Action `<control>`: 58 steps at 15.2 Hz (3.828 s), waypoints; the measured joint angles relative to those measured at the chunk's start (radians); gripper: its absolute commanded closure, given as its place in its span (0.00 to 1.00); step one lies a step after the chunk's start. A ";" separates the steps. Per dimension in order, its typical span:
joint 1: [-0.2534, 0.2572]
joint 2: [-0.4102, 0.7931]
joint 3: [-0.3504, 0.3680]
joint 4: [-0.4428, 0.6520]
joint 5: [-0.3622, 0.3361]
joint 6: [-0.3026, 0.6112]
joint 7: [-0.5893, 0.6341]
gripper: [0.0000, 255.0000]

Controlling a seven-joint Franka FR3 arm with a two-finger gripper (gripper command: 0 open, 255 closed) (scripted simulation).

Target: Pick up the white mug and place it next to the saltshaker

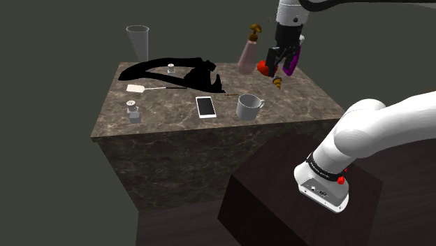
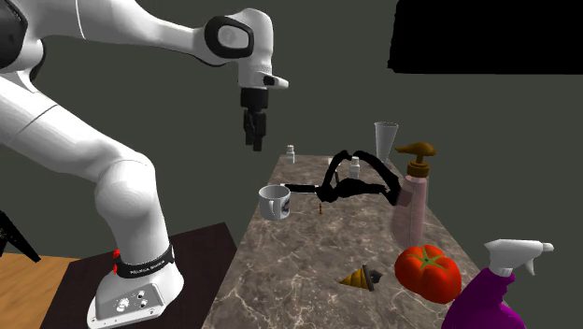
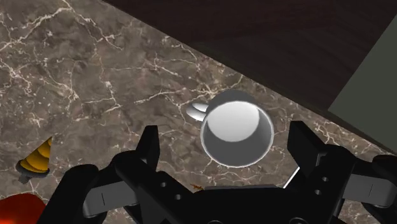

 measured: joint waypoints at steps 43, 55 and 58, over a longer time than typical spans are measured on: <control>0.041 0.426 0.108 -0.127 0.036 0.523 0.127 1.00; 0.044 0.332 0.099 -0.037 0.046 0.341 0.113 1.00; 0.045 0.319 0.098 -0.010 0.047 0.301 0.112 1.00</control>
